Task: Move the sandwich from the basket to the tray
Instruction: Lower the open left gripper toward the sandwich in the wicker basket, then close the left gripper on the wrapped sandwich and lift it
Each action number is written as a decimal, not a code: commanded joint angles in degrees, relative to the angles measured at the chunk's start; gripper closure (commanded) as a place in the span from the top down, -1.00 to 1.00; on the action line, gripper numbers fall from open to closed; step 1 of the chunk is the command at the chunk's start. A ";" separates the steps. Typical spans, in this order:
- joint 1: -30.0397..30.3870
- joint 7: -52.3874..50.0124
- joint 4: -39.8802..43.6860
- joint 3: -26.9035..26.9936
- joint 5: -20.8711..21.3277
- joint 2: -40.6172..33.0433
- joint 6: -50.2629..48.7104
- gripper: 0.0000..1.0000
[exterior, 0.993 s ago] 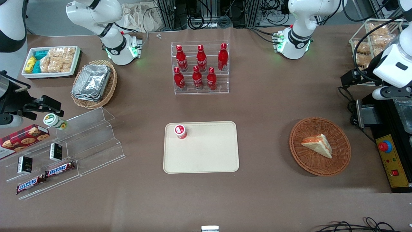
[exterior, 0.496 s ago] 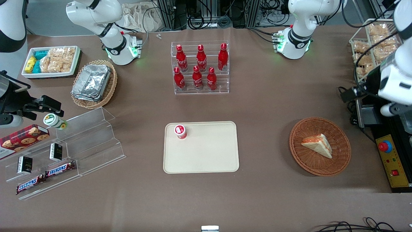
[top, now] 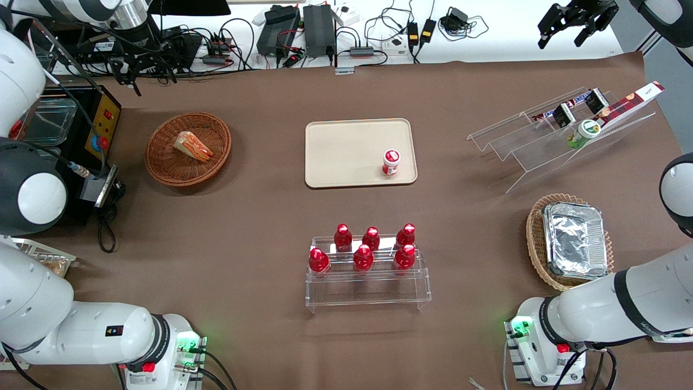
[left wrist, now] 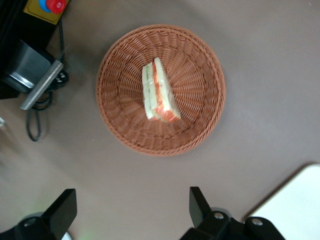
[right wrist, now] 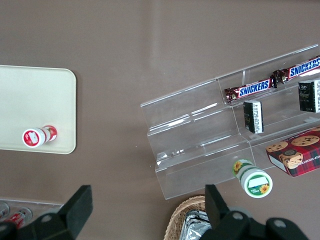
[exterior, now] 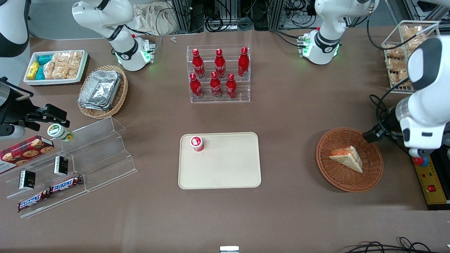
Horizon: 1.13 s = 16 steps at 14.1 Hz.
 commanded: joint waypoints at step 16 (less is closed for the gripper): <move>0.03 -9.90 -20.69 4.09 -5.02 13.21 36.85 1.00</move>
